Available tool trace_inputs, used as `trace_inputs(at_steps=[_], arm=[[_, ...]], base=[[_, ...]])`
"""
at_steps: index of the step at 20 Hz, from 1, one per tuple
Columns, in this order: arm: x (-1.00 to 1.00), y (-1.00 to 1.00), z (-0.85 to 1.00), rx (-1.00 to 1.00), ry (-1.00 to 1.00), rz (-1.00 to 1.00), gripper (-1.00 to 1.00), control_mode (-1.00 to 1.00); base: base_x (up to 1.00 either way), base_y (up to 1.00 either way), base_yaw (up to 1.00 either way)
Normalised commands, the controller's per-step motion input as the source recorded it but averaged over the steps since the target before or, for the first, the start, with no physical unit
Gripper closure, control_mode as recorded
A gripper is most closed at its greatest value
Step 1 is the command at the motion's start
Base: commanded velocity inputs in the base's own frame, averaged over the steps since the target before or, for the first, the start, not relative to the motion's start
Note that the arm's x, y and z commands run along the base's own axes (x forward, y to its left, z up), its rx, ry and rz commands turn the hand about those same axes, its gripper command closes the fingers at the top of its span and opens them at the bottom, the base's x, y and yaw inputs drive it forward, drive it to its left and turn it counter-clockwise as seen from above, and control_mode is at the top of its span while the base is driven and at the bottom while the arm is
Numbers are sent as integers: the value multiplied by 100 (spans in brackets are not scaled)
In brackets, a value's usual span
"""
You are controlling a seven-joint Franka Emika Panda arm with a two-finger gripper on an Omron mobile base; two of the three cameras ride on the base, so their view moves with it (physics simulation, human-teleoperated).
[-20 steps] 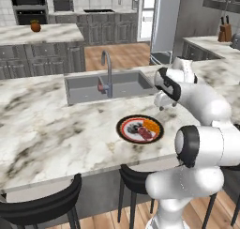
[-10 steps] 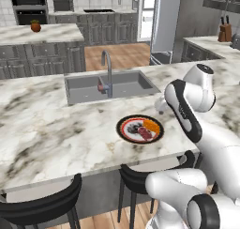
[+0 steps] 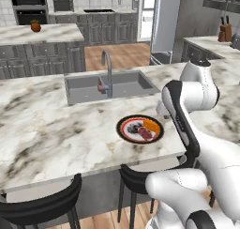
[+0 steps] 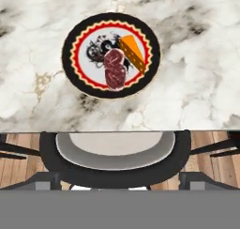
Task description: Take the cheese, steak, and corn from the fridge and place them on the plate on the dining counter to create an appetizer plate.
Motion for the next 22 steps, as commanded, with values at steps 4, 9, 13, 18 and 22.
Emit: trace_inputs(at_steps=[4,9,13,18,22], arm=[[0,0,0,0,0,0,-100,100],[0,0,0,0,0,0,-100,100],[0,0,0,0,0,0,-100,100],[0,0,0,0,0,0,-100,100],[0,0,0,0,0,0,-100,100]], base=[[-94,39,-2],[-99,84,0],[-38,100,0],[-3,100,0],[0,100,0]])
